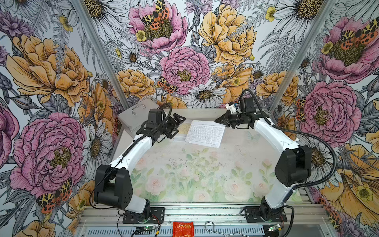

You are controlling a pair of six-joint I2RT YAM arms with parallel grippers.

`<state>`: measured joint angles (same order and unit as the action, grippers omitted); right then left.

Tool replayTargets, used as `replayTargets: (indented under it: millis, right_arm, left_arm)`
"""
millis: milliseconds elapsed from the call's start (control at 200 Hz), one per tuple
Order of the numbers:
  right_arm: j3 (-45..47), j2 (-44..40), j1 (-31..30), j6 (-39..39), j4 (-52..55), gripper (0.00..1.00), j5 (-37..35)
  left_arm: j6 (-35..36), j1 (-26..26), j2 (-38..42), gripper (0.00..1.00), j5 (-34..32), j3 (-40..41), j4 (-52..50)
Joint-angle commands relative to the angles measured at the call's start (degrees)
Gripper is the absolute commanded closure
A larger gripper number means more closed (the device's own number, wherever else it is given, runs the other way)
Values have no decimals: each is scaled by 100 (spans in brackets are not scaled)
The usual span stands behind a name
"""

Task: Stack the numeric keypads
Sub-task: Place the numeric keypad at the numeric keypad.

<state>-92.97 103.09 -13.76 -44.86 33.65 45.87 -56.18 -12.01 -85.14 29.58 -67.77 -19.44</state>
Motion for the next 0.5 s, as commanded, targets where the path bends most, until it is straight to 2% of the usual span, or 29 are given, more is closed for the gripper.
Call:
replayTargets:
  millis: [0,260,495]
  right_arm:
    - [-867,689,-138,-295,-766,100,425]
    - [-3270,2729,-274,-253,-910,100,1055]
    - [-5349,4333,-376,-414,-909,100,1697]
  left_arm:
    - [693,260,-276,1,-217,-168,-938]
    - [1043,623,-1091,1,-622,-694,-959]
    - [1107,849,-1713,1,-614,-1112,-969]
